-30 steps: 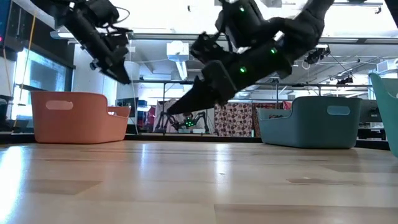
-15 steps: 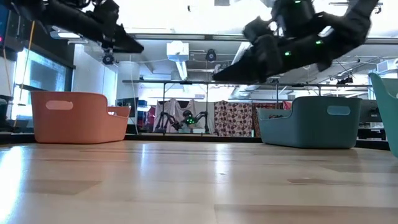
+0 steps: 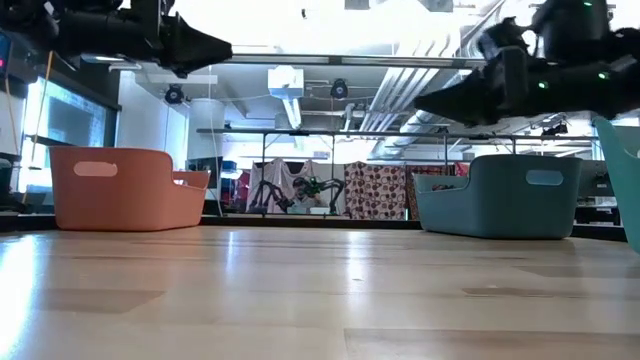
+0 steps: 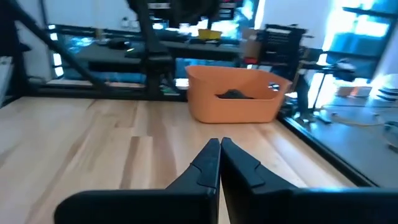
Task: Sort rubber bands into baskets
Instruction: Return to Home Position
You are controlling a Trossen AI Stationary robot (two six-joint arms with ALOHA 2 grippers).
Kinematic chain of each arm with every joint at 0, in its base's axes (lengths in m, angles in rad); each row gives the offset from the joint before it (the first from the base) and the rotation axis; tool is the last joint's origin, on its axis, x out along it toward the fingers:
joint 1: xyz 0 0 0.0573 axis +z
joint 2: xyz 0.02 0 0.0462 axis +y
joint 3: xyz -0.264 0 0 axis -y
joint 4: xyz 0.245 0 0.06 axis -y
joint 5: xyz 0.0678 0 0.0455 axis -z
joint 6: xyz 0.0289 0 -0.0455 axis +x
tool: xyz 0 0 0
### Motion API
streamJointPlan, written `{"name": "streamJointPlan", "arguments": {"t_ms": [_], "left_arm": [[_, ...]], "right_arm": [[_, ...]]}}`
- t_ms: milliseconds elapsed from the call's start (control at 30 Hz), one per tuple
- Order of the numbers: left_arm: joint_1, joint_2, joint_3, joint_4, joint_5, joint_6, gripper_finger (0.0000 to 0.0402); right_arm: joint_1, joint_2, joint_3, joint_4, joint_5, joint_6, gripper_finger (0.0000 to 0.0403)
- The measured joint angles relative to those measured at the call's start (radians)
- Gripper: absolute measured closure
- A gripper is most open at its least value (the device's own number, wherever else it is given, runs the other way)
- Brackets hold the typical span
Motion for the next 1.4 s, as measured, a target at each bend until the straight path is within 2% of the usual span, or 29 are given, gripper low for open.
{"name": "streamJointPlan", "arguments": {"t_ms": [133, 267, 367, 467, 733, 1200, 1400], "left_arm": [[-0.042, 0.000, 0.000, 0.022, 0.005, 0.010, 0.0315], [-0.073, 0.001, 0.000, 0.022, 0.005, 0.043, 0.0368], [-0.089, 0.010, 0.000, 0.024, 0.005, 0.050, 0.0396], [-0.101, 0.016, -0.010, 0.039, 0.005, 0.037, 0.0394], [-0.104, -0.031, -0.140, 0.238, 0.012, 0.007, 0.0401], [-0.104, -0.325, -0.276, 0.158, 0.034, -0.004, 0.0401], [-0.104, -0.419, -0.280, 0.048, 0.034, -0.019, 0.0401]], "right_arm": [[0.000, -0.066, -0.092, 0.057, 0.059, 0.004, 0.0403], [0.021, -0.128, -0.151, 0.079, 0.068, 0.027, 0.0403], [0.051, -0.169, -0.180, 0.079, 0.124, 0.024, 0.0403], [0.076, -0.209, -0.185, 0.056, 0.172, 0.013, 0.0403], [0.097, -0.286, -0.185, -0.035, 0.177, 0.005, 0.0403], [0.097, -0.470, -0.185, -0.235, 0.142, 0.048, 0.0403], [0.097, -0.517, -0.185, -0.279, 0.135, 0.044, 0.0403]]}}
